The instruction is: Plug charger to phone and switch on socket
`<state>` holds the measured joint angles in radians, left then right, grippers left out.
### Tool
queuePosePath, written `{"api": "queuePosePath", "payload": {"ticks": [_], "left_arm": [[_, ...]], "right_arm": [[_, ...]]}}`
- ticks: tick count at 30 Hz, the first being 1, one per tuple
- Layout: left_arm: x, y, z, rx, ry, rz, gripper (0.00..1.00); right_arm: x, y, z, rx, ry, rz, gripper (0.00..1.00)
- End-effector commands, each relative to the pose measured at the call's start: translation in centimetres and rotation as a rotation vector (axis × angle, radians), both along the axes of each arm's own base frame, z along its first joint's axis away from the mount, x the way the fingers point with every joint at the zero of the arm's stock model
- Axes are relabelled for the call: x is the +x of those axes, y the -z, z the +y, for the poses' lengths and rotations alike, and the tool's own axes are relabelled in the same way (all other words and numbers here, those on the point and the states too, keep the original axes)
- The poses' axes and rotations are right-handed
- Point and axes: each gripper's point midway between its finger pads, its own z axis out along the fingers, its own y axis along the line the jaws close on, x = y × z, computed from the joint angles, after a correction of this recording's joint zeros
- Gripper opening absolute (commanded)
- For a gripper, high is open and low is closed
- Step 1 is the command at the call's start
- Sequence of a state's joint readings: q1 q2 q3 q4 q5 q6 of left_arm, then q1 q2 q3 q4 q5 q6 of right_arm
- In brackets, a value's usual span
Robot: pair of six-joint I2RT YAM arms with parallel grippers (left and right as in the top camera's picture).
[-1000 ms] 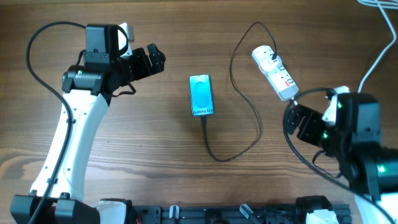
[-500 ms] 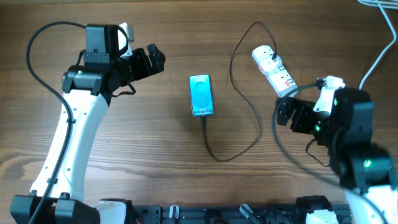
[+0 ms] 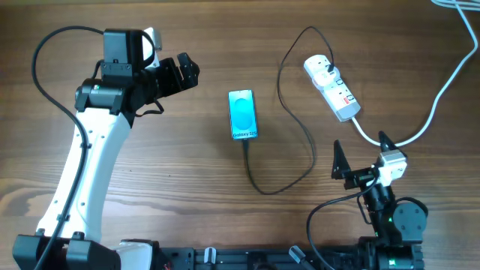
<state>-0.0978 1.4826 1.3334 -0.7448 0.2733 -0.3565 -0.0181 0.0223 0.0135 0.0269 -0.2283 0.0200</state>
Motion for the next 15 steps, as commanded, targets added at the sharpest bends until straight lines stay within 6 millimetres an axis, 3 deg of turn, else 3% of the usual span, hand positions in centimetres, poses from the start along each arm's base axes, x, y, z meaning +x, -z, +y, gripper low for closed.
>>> {"api": "queuePosePath", "payload": {"ticks": [1,6,15], "left_arm": [[0.1,0.0,0.2,0.008,-0.005,-0.005,1.00],[0.1,0.0,0.2,0.008,-0.005,-0.005,1.00],[0.1,0.0,0.2,0.008,-0.005,-0.005,1.00]], "right_arm": [[0.1,0.3,-0.7,-0.014,0.039,-0.002,1.00],[0.2,0.4,-2.9,0.043,0.141,0.014,1.00],[0.3,0.5,-3.2,-0.030,0.158,0.006,1.00]]}}
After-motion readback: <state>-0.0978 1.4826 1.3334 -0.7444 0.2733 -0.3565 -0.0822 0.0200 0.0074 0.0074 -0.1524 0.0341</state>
